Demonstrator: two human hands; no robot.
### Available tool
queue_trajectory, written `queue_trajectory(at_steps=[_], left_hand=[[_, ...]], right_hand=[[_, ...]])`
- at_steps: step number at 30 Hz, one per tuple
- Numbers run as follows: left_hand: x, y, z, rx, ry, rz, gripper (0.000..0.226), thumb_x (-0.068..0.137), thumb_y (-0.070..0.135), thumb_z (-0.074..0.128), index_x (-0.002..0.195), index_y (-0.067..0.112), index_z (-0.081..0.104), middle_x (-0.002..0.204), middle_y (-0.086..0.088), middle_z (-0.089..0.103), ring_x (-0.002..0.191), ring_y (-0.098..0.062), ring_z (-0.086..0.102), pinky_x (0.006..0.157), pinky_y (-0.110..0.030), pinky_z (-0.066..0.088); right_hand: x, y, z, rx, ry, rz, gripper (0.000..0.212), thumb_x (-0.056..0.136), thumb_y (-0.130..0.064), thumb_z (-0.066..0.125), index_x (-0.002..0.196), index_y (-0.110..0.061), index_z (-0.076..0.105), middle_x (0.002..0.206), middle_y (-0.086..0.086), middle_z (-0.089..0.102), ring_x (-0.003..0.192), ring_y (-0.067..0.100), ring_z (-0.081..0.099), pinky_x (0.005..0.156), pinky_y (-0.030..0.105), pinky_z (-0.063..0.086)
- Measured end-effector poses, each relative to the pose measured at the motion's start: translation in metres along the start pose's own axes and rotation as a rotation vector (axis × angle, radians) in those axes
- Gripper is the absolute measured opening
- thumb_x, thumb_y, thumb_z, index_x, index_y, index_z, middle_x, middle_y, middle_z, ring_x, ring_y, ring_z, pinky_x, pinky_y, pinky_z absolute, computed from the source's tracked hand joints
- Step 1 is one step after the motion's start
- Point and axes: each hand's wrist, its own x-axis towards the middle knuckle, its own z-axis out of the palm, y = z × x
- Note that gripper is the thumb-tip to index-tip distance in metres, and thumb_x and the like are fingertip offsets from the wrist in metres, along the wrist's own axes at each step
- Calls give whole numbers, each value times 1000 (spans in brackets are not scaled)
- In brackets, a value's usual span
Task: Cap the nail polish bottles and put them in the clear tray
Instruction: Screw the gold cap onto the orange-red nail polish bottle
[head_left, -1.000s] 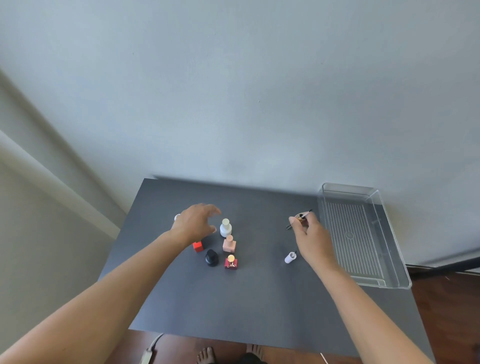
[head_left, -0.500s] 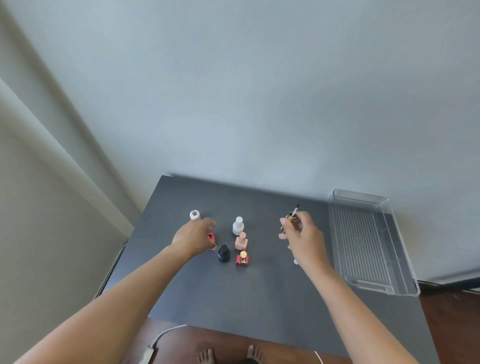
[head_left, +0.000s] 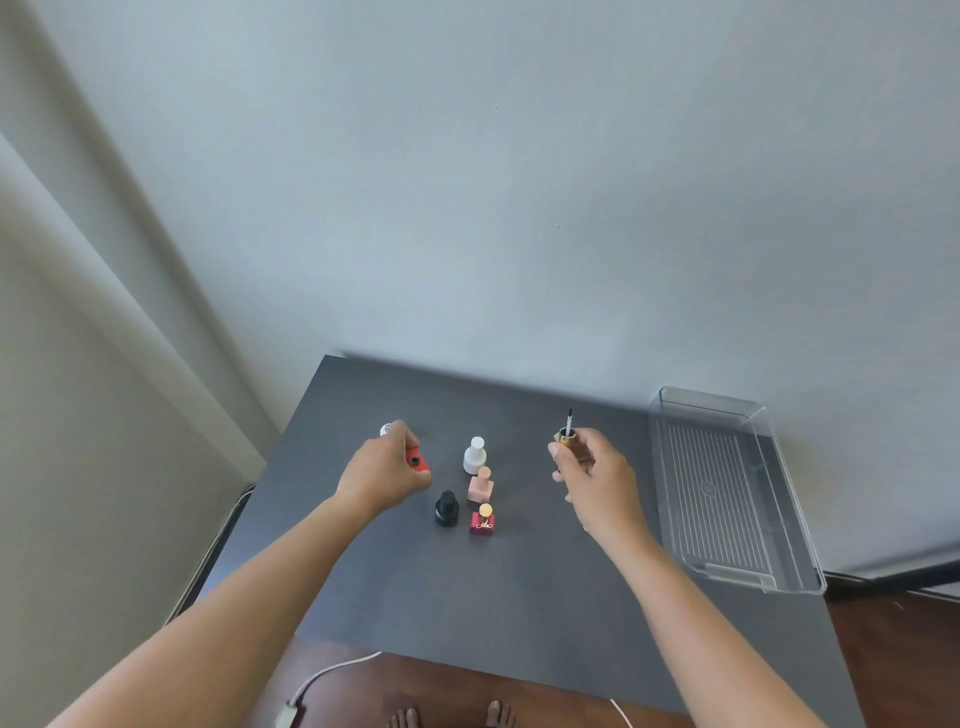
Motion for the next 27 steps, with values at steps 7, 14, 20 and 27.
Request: queue_trajectory(at_steps=[7, 14, 20, 27], left_hand=[[-21, 32, -24, -313, 42, 76, 32, 73, 26, 70, 99, 36, 54, 91, 14, 61, 84, -10, 64, 66, -32, 59], [-37, 51, -31, -368, 47, 176, 38, 75, 17, 75, 103, 38, 60, 108, 10, 57, 96, -2, 59, 82, -23, 51], [-44, 56, -30, -348, 54, 217, 41, 74, 14, 76, 106, 37, 62, 110, 10, 55, 96, -3, 57, 79, -18, 46], [-49, 59, -30, -311, 65, 235, 41, 74, 16, 76, 105, 38, 62, 110, 12, 55, 96, -5, 57, 90, -27, 49]], right_hand=[[-7, -21, 1, -21, -49, -82, 19, 91, -21, 65, 101, -35, 60, 89, -16, 68, 85, -5, 62, 66, 4, 40], [-16, -34, 0, -160, -88, -199, 18, 87, -25, 70, 93, -37, 59, 87, -12, 67, 82, 1, 61, 69, 13, 44], [-22, -37, -1, -308, -87, -262, 16, 88, -28, 69, 96, -39, 61, 89, -11, 59, 80, 4, 59, 71, 24, 46], [-29, -38, 0, -383, -70, -279, 15, 89, -30, 66, 99, -40, 59, 86, -14, 52, 74, 3, 56, 64, 23, 43]])
